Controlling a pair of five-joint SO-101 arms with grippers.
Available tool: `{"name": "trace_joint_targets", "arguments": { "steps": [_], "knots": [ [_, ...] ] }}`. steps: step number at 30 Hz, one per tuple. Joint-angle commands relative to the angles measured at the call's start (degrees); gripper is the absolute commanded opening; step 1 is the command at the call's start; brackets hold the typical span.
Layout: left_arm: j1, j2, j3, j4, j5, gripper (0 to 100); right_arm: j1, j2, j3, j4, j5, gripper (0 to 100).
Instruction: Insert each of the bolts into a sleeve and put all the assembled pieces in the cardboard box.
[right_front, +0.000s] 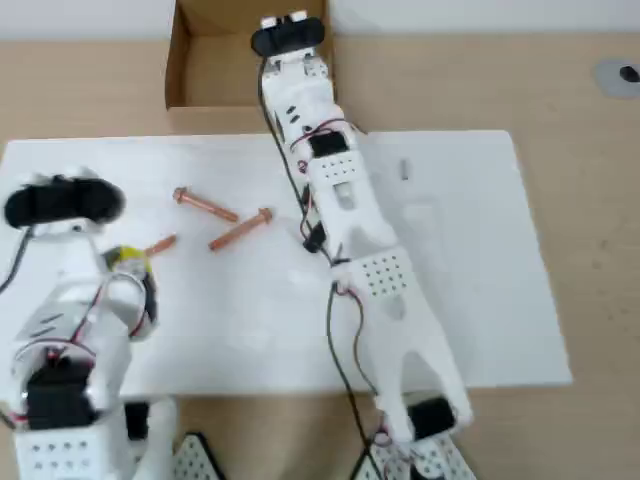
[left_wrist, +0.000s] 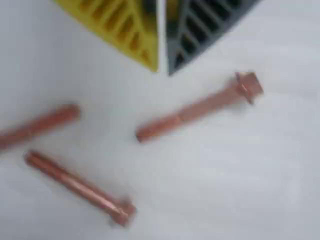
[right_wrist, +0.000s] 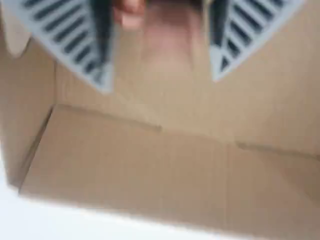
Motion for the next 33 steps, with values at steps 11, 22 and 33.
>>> {"name": "trace_joint_targets", "arguments": {
  "steps": [11,22,33],
  "knots": [
    [-5.0,0.6,2.4,-7.1,1.6,5,0.9,-0.4,-10.8,11.7,0.4,18.8],
    [-5.1,24.6,-4.2,-7.6,8.6,12,0.9,-12.3,-16.7,40.4,0.1,18.6],
    [-12.0,46.6,-18.9,-5.9,48.2,12,1.1,-29.3,-16.6,72.8,0.3,18.7]
  ]
}}
